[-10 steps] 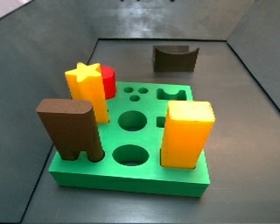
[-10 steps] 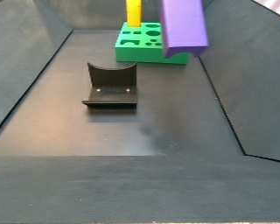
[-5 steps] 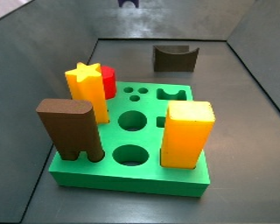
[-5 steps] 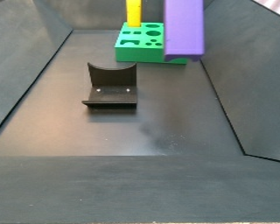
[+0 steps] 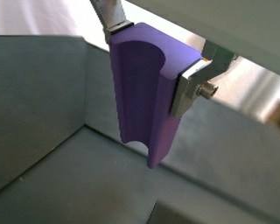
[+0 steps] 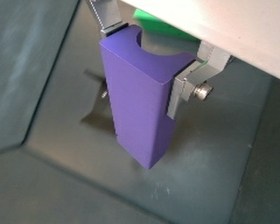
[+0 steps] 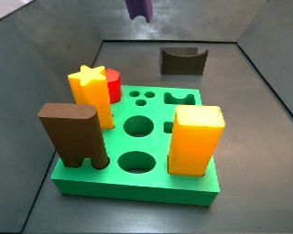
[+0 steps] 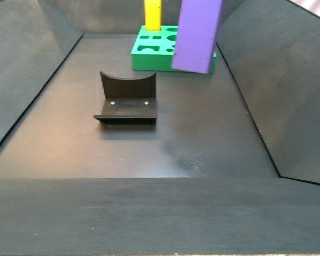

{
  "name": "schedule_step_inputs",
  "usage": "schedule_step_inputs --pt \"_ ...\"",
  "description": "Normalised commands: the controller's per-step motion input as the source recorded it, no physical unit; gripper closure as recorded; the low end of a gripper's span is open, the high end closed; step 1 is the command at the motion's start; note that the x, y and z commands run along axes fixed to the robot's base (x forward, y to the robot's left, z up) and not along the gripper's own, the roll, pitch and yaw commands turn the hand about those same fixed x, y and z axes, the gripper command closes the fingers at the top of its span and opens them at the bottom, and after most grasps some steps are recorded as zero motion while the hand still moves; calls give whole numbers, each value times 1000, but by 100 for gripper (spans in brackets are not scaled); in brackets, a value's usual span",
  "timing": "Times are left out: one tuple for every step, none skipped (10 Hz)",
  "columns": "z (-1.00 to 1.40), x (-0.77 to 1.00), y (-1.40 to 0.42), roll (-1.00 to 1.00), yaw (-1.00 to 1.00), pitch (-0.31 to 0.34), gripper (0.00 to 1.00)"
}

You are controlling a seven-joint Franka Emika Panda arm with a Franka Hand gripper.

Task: Pick up the arch object. Move up. Place the arch object on the fixture. Regrasp the arch object. Rotate the arch object. Move to above the board. Insert the arch object.
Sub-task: Rotate the arch object.

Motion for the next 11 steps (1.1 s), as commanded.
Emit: schedule_step_inputs --pt "42 -38 12 -932 -1000 303 100" --pt "55 -48 19 -948 -1000 369 100" --pt "57 -51 15 -958 -1000 402 100" --pt "60 -35 16 -995 -1000 469 100" --pt "54 -14 18 -1000 -975 526 100" --pt "62 18 14 -723 -653 467 100" --pt "50 36 13 -568 -491 406 100" --pt "10 54 11 -326 -249 270 100" --pt "0 -84 41 -31 -1000 25 100" --pt "12 -100 40 -25 -1000 17 100" --pt "18 -87 32 -27 -1000 16 100"
